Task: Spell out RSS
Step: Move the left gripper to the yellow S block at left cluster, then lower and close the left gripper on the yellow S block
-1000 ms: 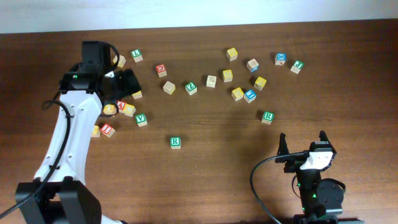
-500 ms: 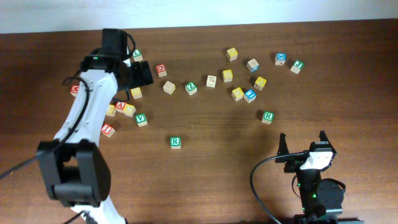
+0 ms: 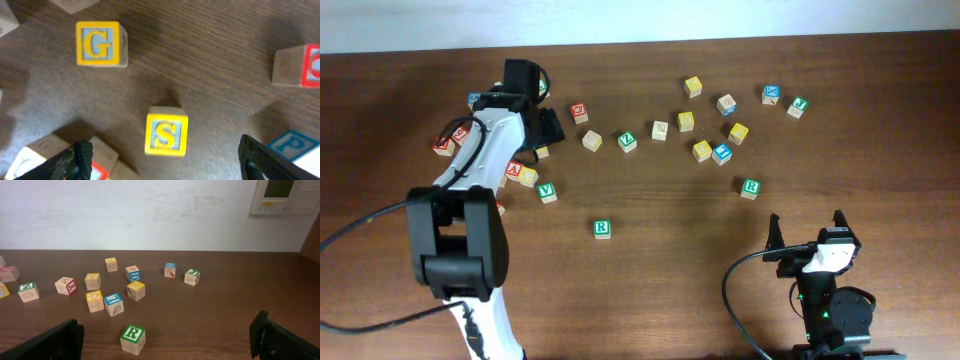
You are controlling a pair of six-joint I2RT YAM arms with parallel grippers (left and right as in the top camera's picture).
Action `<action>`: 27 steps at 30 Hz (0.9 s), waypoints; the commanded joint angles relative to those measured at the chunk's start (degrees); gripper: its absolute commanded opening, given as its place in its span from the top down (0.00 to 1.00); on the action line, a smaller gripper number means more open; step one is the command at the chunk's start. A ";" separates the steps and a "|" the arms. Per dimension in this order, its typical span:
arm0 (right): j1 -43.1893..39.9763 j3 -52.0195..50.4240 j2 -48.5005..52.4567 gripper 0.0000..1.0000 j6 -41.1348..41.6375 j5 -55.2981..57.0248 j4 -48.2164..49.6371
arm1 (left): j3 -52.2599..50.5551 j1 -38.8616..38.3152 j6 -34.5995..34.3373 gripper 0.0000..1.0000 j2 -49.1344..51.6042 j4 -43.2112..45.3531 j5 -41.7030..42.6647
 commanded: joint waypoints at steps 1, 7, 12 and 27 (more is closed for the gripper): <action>0.33 -0.42 -0.48 0.02 0.63 -0.35 -0.35 | 0.83 -0.35 1.42 0.16 3.15 1.51 -1.11; 0.33 -0.42 -0.48 0.02 0.63 -0.35 -0.35 | 0.83 -0.33 1.42 0.32 5.38 3.30 -1.40; 0.33 -0.42 -0.48 0.02 0.63 -0.35 -0.35 | 0.83 -0.33 1.44 0.35 5.62 5.09 -1.42; 0.33 -0.42 -0.48 0.02 0.63 -0.35 -0.35 | -0.79 -0.31 4.00 0.57 5.99 5.20 -1.42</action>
